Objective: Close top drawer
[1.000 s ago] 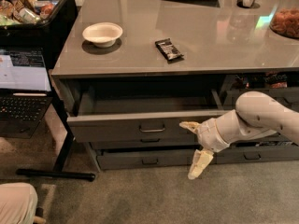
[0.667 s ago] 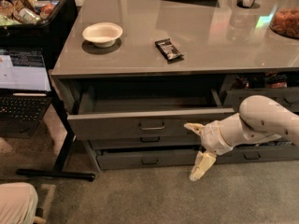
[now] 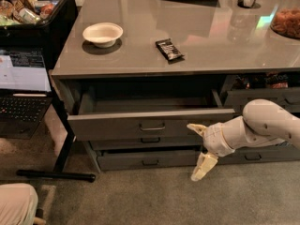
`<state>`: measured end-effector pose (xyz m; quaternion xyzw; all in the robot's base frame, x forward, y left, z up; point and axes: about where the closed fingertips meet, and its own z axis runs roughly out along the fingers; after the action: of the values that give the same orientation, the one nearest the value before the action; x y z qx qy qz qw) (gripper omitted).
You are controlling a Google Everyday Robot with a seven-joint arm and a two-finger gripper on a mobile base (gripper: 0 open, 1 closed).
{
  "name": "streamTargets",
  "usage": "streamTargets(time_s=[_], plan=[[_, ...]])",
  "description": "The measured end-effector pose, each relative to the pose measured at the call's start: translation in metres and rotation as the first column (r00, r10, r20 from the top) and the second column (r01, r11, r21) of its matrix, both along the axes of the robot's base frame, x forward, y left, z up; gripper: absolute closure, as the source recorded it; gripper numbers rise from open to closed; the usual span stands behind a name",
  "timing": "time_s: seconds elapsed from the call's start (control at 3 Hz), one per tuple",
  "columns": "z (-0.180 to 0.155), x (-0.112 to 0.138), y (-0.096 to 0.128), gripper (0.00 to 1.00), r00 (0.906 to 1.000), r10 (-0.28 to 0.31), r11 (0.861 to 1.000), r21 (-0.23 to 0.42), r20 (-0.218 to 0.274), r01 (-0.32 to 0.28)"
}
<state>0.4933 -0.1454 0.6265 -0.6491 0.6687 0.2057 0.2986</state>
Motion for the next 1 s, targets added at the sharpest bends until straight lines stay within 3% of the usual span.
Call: streamTargets(time_s=[0.33,1.0], plan=[[-0.003,0.023,-0.001,0.00,0.9996,-0.010,1.000,0.001,0.027,0.010],[0.005,0.087,0.006,0.42,0.9960,-0.035,0.999,0.008,0.082,0.035]])
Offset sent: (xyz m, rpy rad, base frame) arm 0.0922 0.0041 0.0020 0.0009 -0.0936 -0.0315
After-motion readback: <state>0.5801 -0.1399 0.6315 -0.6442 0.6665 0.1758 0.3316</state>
